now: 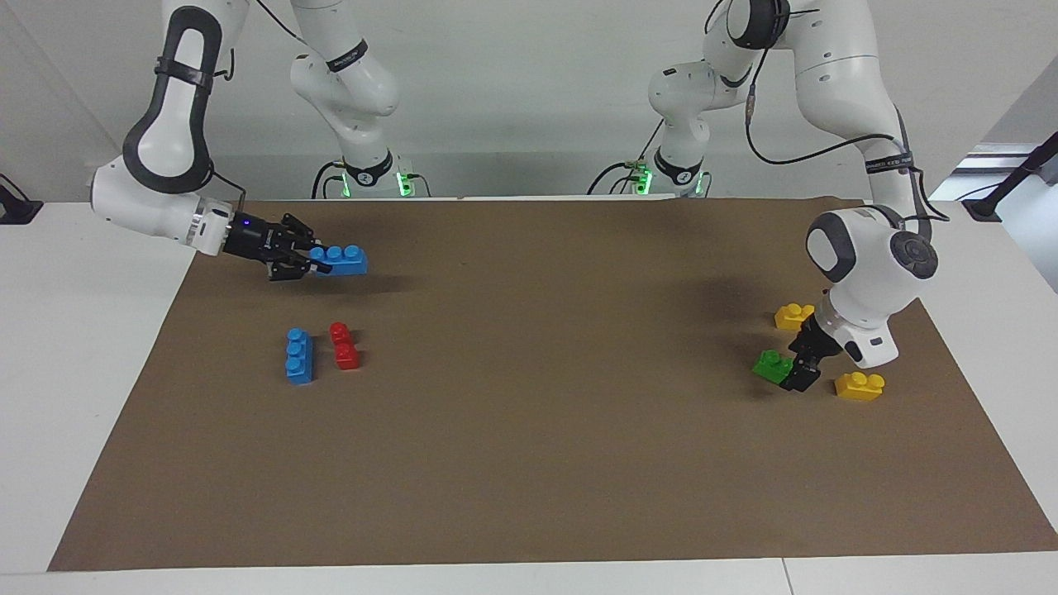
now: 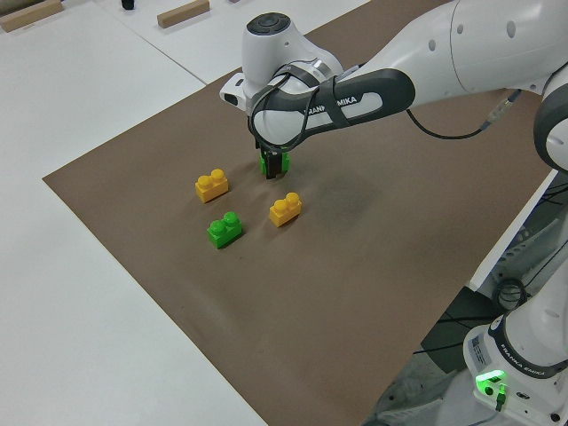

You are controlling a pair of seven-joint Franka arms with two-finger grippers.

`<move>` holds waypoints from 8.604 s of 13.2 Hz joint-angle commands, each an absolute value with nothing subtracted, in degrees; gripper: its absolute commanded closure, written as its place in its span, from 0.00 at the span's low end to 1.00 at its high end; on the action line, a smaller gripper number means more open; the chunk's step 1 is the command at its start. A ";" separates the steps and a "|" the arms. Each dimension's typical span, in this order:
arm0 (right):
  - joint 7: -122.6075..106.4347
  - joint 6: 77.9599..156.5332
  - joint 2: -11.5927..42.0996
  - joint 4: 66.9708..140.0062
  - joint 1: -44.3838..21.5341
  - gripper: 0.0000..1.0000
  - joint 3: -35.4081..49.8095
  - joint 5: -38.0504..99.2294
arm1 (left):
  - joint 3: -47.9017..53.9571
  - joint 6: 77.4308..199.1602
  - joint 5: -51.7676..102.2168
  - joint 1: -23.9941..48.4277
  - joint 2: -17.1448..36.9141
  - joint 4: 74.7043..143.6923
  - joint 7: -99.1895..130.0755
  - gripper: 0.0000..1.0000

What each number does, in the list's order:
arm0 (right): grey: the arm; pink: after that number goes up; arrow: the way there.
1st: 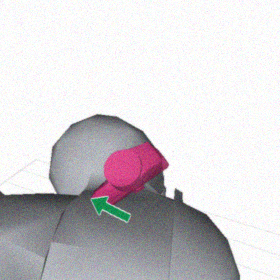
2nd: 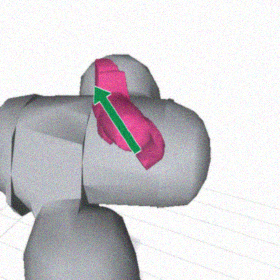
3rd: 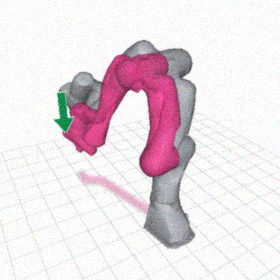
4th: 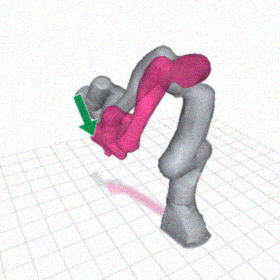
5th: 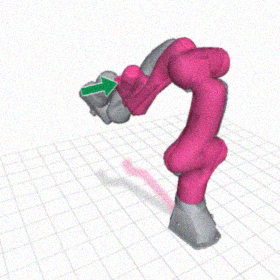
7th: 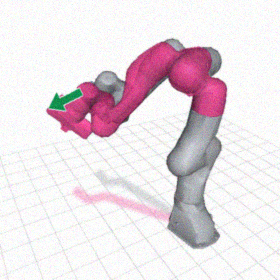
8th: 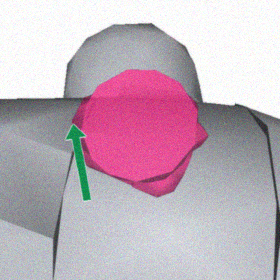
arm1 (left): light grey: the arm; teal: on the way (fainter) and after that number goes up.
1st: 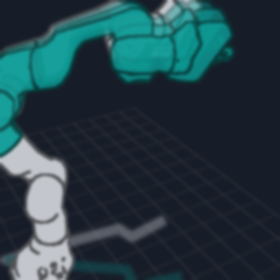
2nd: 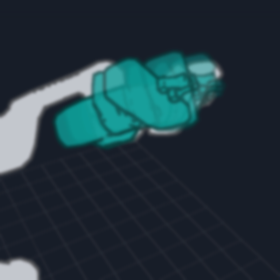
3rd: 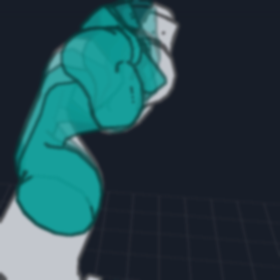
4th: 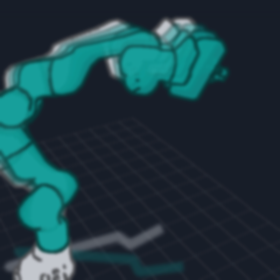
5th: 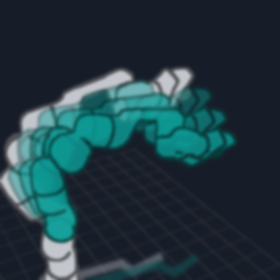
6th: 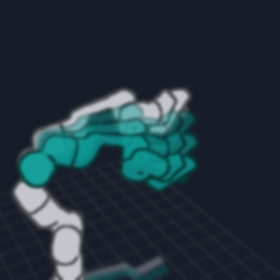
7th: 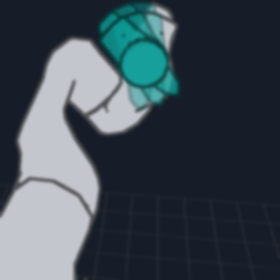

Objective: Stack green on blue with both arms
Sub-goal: 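Grasp the green brick with the left gripper while the right gripper grasps the blue brick, then lift the blue brick with the right gripper while the left gripper lifts the green brick, then bring the green brick with the left gripper above the blue brick, then press the green brick down onto the blue brick with the left gripper, then open the left gripper and withdraw it while the right gripper lowers the stack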

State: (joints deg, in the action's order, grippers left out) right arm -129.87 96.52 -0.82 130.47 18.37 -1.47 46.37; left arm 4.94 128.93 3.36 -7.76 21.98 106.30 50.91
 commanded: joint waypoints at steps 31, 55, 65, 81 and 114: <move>-131.29 140.35 17.05 121.55 -23.20 1.00 -1.23 88.95 | 5.89 112.77 3.43 8.95 5.71 104.86 82.41 1.00; -141.94 141.33 20.30 122.78 -25.14 1.00 -0.97 99.93 | 6.15 127.69 -4.92 33.22 13.87 104.85 120.84 1.00; -142.21 141.33 20.48 122.78 -25.22 1.00 -0.97 100.55 | 6.15 132.97 -7.73 34.71 18.46 104.94 124.10 1.00; -142.21 141.33 20.48 122.78 -25.22 1.00 -0.97 100.90 | 5.71 137.19 -9.75 33.93 20.57 107.14 124.72 1.00; -126.67 146.07 10.99 120.68 -27.86 0.00 -0.53 95.31 | 6.06 114.35 -6.86 15.39 5.19 106.70 93.18 0.00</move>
State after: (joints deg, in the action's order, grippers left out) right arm -130.80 144.47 12.54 121.35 -27.45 -0.64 99.15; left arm 5.65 116.48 -7.73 16.91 7.02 106.15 96.84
